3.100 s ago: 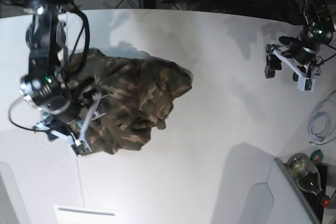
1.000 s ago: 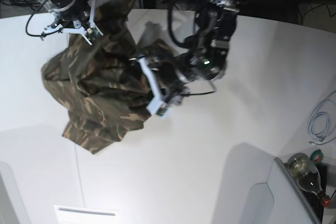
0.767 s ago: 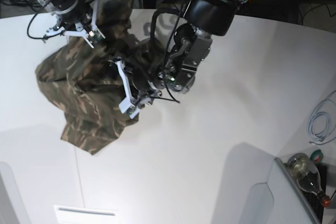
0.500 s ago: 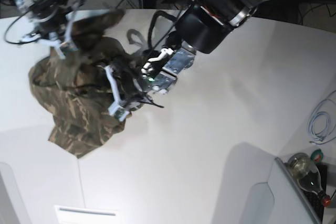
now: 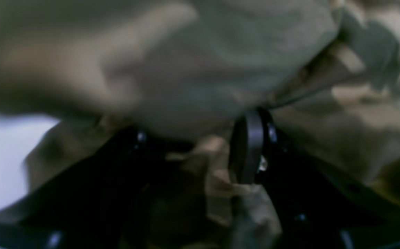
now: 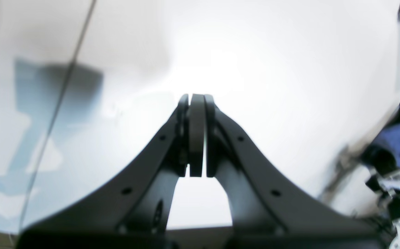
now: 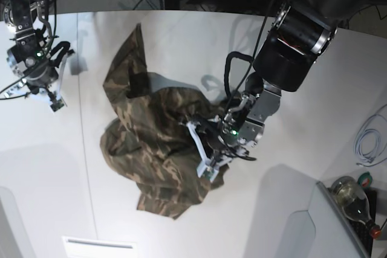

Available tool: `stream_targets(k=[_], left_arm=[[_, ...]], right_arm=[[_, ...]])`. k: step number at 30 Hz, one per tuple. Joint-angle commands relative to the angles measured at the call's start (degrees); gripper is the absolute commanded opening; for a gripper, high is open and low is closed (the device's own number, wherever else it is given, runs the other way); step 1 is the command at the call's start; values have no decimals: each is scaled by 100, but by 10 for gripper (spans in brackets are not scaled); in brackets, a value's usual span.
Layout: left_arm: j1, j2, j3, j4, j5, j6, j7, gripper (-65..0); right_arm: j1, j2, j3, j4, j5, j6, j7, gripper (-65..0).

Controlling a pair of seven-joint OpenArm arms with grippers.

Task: Layout the t-shirt on the table in an organized manner, then fold the t-shirt properly

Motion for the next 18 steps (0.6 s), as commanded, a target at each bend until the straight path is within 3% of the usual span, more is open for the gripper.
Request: stream_targets(k=[1, 4, 5, 8, 10, 13, 16, 18], left_arm=[[-176, 25, -160, 467, -8, 10, 24, -329], [105, -27, -678, 1592, -8, 10, 569, -217], [219, -45, -916, 2049, 19, 10, 745, -163], [571, -159, -1478, 3148, 10, 10, 1255, -81], [852, -247, -1768, 3816, -8, 10, 1571, -79], [1573, -326, -2120, 4572, 10, -16, 1817, -79], [2479, -511, -2278, 4792, -8, -25, 1615, -79], [3041, -678, -2366, 4853, -16, -25, 1193, -79]], right_arm=[[48, 47, 0, 251, -39, -45, -15, -650], [-154, -234, 176, 760, -12, -45, -6, -648], [-225, -428, 369, 1024, -3, -45, -6, -648], [-313, -1043, 659, 1604, -3, -19, 161, -647], [-313, -1307, 677, 1710, -3, 60, 319, -641], [-278, -1685, 668, 1692, -3, 130, 390, -548], [-409, -1940, 554, 1745, -12, 130, 425, -414], [-568, -1940, 308, 1754, -30, 130, 618, -374]])
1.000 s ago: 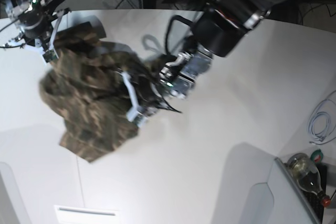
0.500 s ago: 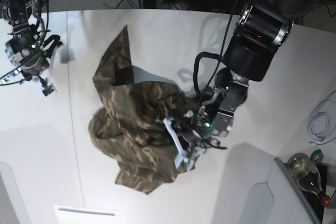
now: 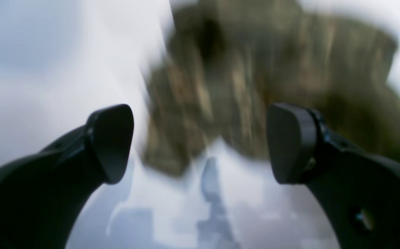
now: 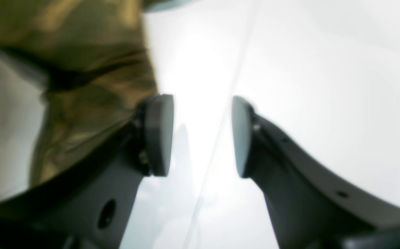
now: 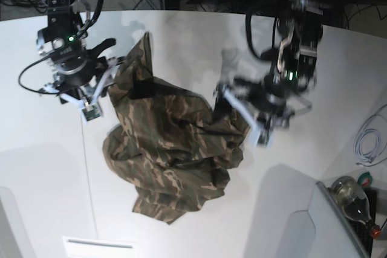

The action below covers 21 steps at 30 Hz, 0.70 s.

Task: Layout the t-shirt on the table in an organized manner, then fold the t-shirt properly

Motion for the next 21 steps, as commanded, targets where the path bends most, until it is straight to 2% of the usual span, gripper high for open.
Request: stream_targets(k=[1, 4, 6, 8, 9, 11, 12, 14, 18, 19, 21], left_arm=[[110, -141, -203, 203, -10, 80, -489, -79], [910, -193, -704, 203, -10, 45, -1219, -79], [1358, -158, -1153, 185, -115, -342, -1570, -79], [1657, -158, -1566, 123, -467, -738, -1623, -79], [1771, -158, -1777, 62, -722, -905, -1623, -79], [1894, -158, -2023, -52, -1074, -1107, -1632, -79], [1938, -158, -2111, -105, -1197, -1160, -1632, -79], [1965, -167, -2155, -114, -1205, -1177, -1632, -79], [1965, -149, -2155, -61, -1232, -1186, -1632, -79], [1938, -149, -2155, -52, -1241, -1186, -1623, -79], [1912, -149, -2155, -52, -1249, -1186, -1614, -79]], right_arm=[[-83, 8, -62, 148, -1, 4, 201, -365], [-356, 8, -326, 279, -10, -14, 456, -359], [-408, 8, -493, 279, -19, -31, 509, -359], [-408, 8, -598, 253, -19, -49, 509, -357], [-400, -1, -607, 253, -19, -111, 518, -357], [-347, -10, -642, 253, -19, -445, 527, -354], [-250, 8, -757, 253, -19, -682, 527, -338], [-101, 95, -950, 209, -19, -955, 500, -287], [75, 157, -1539, -55, -10, -1042, 483, -146], [66, 157, -1653, -107, -10, -1051, 483, -132], [58, 157, -1776, -292, -10, -1122, 491, -155]])
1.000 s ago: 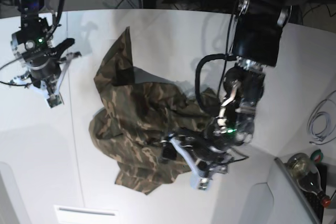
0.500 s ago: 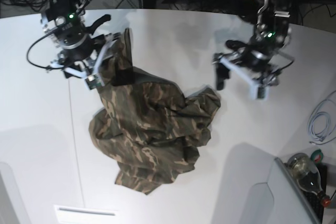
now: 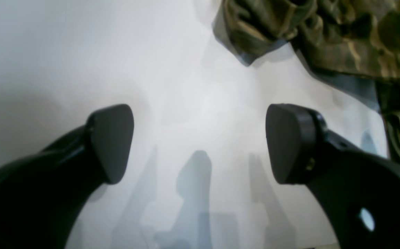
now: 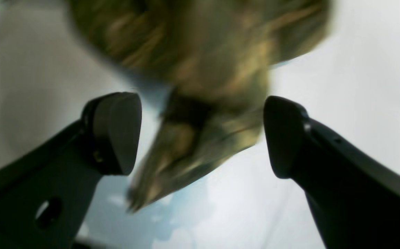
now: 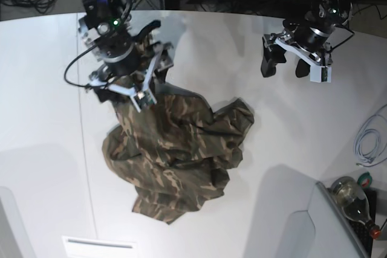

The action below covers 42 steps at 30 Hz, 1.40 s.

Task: Layout the t-shirt on the table in an organized manner, then fold the t-shirt properly

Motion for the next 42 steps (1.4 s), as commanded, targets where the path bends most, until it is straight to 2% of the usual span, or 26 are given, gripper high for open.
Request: stream_targets(k=[1, 4, 6, 8, 9, 10, 13, 16, 17, 21, 23, 29, 31, 34, 36, 42], left_arm=[[-18, -66, -35, 107, -84, -54, -139, -79], [-18, -58, -35, 107, -84, -54, -139, -79], [-18, 48, -35, 98, -84, -63, -139, -79], [-35, 145, -35, 90, -84, -89, -139, -79], [-62, 206, 18, 90, -84, -89, -139, -79], [-141, 241, 132, 81, -76, -89, -139, -79], [-264, 285, 554, -7, -58, -89, -139, -79], [-528, 312, 994, -288, -102, -80, -157, -79], [-642, 408, 1064, -438, -102, -80, -157, -79], [-941, 962, 721, -992, -471, -89, -157, -79], [-985, 1068, 590, -1106, -841, -89, -165, -79], [-1143, 1024, 502, -1247, -559, -89, -165, -79], [-1205, 989, 405, -1449, -841, -177, -139, -79], [-1345, 980, 308, -1941, -1869, -669, -130, -79], [-1425, 980, 317, -2187, -2265, -819, -122, -79], [-1495, 980, 282, -2266, -2370, -863, 169, -79]], right_arm=[[66, 4, -6, -61, -45, -239, 120, -162], [181, -5, -24, -668, -45, -837, 182, -158], [356, -5, -15, -1151, -28, -1004, 419, -156], [497, -5, 29, -1582, -36, -1022, 612, -185], [541, -5, 38, -1714, -28, -1022, 630, -236], [541, 4, 47, -1731, -28, -1022, 612, -315], [356, -14, 328, -1529, -19, -1022, 551, -650], [172, -22, 363, -1274, -19, -995, 542, -617], [145, -22, 363, -1222, -19, -995, 542, -636], [128, -5, 398, -1195, -36, -995, 533, -650], [93, 4, 398, -1186, -36, -995, 533, -650], [40, 4, 398, -1169, -36, -987, 542, -650], [22, 4, 398, -1098, -36, -995, 533, -650], [-22, 4, 390, -896, -36, -1022, 533, -650], [-74, 4, 398, -782, -45, -1022, 533, -650], [-92, 4, 407, -756, -45, -1022, 533, -650]])
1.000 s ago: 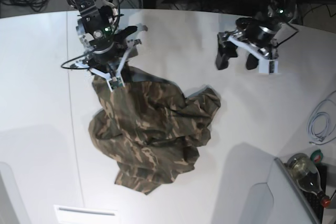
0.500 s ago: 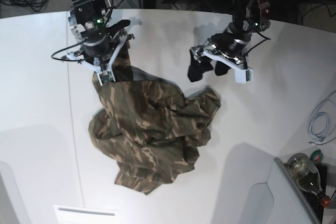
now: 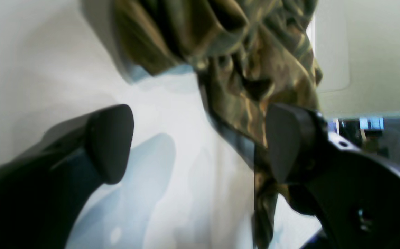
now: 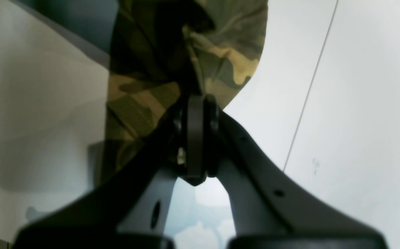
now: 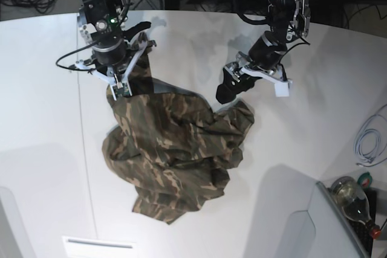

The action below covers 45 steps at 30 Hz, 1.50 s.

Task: Layout the t-shirt on the table in an organized manner, then fold the t-shirt properly

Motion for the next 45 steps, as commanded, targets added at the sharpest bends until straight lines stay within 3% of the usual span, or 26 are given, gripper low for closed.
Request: stream_targets(k=[1, 4, 7, 10, 12, 16, 18, 21, 25, 31, 34, 36, 38, 41, 45], left_arm=[[-37, 9, -35, 167, -104, -148, -54, -79], [-28, -8, -35, 465, 2, 45, -63, -79], [51, -237, 26, 1081, 925, 590, -63, -79], [200, -325, 211, 1731, 2710, 1206, -46, -79], [262, -404, 545, 2127, 4266, 1469, -19, -79], [306, -386, 1248, 2241, 6754, 1505, -72, -79], [271, -369, 1556, 2153, 7211, 1505, -213, -79], [42, -369, 1820, 1854, 7527, 1566, -450, -79], [-327, -369, 1890, 1292, 7641, 1935, -476, -79], [-802, -360, 1890, 764, 7641, 1953, -511, -81], [-1030, -298, 1890, 369, 7641, 1953, -784, -86], [-1233, -281, 1890, -88, 7641, 1953, -969, -161], [-1400, -246, 1890, -493, 7641, 1953, -1057, -306], [-1461, -210, 1855, -493, 7685, 1935, -1039, -648], [-1118, -597, 1881, 501, 7712, 1927, -863, -650]], right_arm=[[52, 6, 7, 73, -28, -40, 111, -650], [44, 77, 7, 82, -28, -40, 111, -650], [44, 85, 7, 82, -28, -40, 111, -650], [44, 85, 7, 82, -28, -40, 111, -650], [52, 85, 7, 82, -28, -40, 111, -650], [79, 85, 7, 82, -28, -40, 111, -650], [131, 68, 7, 82, -28, -40, 111, -650], [140, 59, 7, 82, -28, -40, 111, -650], [140, 59, 16, 90, -19, -40, 111, -650], [140, 59, 16, 82, -10, -40, 111, -650], [140, 50, 16, 82, -10, -40, 111, -650], [140, 50, 16, 82, -10, -40, 111, -650], [140, 50, 16, 82, -10, -40, 111, -650], [140, 77, 25, 82, -19, -40, 103, -650], [70, 85, 455, 240, -28, -23, -29, -650]])
